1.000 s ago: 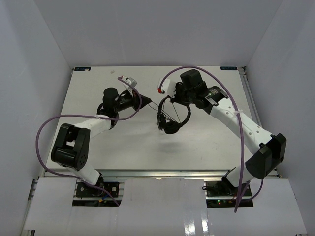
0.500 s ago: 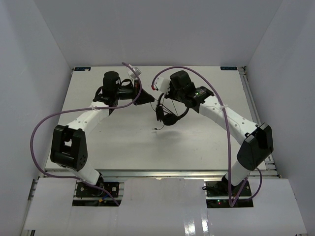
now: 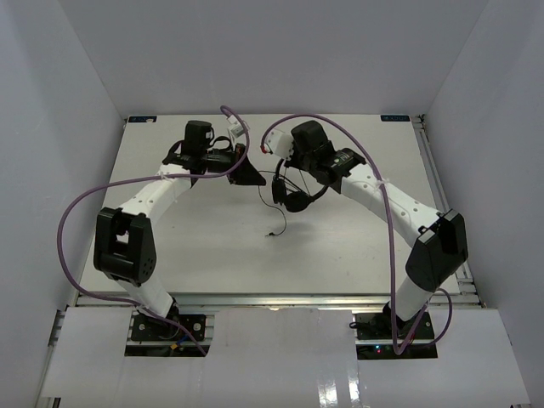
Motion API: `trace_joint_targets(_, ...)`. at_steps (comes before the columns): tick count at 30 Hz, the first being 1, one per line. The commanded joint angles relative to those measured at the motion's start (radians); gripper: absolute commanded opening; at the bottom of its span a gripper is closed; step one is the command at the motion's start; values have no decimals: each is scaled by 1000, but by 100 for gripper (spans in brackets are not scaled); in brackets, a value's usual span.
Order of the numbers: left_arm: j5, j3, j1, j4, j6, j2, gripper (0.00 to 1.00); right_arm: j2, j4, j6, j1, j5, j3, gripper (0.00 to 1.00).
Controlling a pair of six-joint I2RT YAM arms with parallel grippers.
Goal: Wrap the headphones
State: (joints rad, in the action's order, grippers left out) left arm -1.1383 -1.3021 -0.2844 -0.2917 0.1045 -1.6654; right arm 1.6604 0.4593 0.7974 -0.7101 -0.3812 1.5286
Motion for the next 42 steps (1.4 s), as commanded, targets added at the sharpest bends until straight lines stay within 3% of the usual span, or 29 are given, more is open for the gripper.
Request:
trace_joint_targets(1,-99,-67,7,23,90,-8,0,21,-91,-21,1,-76,62,8)
trace_joint_targets(8,-132,38,4,401,506,12,0,118,-122,-129,3,-135,181,8)
trace_joint_targets(16,-29,224,-14,820,909,41,4,203,-79,-266,18,-86,310,8)
trace_joint_targets(18,17,232,-22,858,934,45,6,219,-77,-288,24,-81,322,8)
trace_joint_targets(30,330,209,-61,725,892,89,18,280,-28,-427,27,-8,390,8)
trace_joint_targets(42,481,173,-160,626,835,47,24,319,35,-511,48,83,464,8)
